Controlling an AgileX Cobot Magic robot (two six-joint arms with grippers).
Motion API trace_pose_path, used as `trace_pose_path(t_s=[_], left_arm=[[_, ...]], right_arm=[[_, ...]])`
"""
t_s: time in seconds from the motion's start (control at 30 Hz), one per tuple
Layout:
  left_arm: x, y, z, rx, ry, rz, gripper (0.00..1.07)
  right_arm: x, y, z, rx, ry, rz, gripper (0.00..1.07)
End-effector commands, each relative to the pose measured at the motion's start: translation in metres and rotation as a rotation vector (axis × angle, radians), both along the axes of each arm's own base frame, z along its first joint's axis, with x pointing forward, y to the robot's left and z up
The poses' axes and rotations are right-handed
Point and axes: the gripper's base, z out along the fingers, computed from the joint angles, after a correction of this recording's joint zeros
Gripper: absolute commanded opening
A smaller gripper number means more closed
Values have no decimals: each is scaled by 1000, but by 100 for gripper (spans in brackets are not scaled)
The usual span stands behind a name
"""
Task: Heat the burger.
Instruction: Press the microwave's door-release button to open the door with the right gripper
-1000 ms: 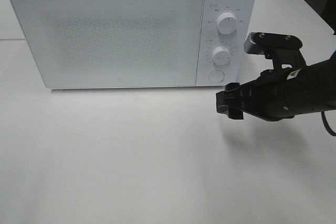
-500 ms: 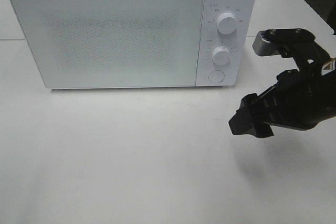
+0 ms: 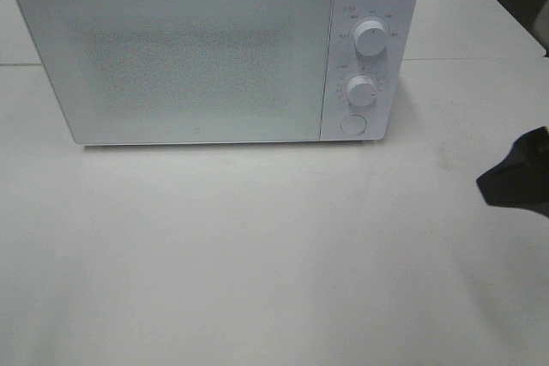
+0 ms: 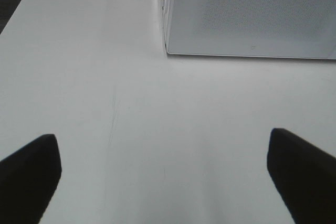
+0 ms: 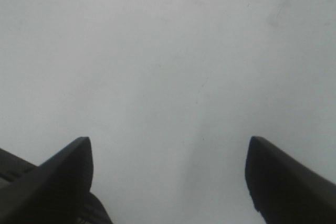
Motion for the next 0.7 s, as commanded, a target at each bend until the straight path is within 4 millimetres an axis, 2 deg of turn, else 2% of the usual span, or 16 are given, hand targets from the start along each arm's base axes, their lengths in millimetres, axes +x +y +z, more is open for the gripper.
trace_pose_path(t_s=[0.03, 0.07, 0.13, 0.17, 0.2, 0.27, 0.3, 0.37, 0.4, 0.47, 0.53, 0.57, 0.7], left_arm=[[-3, 0, 0, -3, -27, -3, 101], [-3, 0, 0, -3, -27, -3, 101], [-3, 0, 0, -3, -27, -3, 101], [-3, 0, 0, -3, -27, -3, 101], [-3, 0, 0, -3, -27, -3, 101], [-3, 0, 0, -3, -27, -3, 101], [-3, 0, 0, -3, -27, -3, 101], [-3, 0, 0, -3, -27, -3, 101], [-3, 0, 0, -3, -27, -3, 101], [-3, 0, 0, -3, -27, -3, 101], [-3, 0, 0, -3, -27, -3, 101], [-3, 0, 0, -3, -27, -3, 101], [-3, 0, 0, -3, -27, -3, 101]], right_arm=[[-16, -9, 15, 11, -81, -11, 80], [-29, -16, 25, 21, -149, -11, 81], [-35, -18, 28, 26, -167, -12, 81], [-46, -24, 33, 39, -191, -29, 81], [-46, -24, 33, 39, -191, -29, 81], [-63, -35, 37, 54, -216, -86, 80], [-63, -35, 37, 54, -216, -86, 80], [-87, -49, 41, 65, -267, -174, 80], [-87, -49, 41, 65, -267, -174, 80], [-105, -56, 42, 75, -301, -223, 80], [-110, -57, 41, 81, -313, -234, 79], [-121, -59, 38, 96, -344, -258, 79], [-134, -62, 28, 98, -367, -292, 78]])
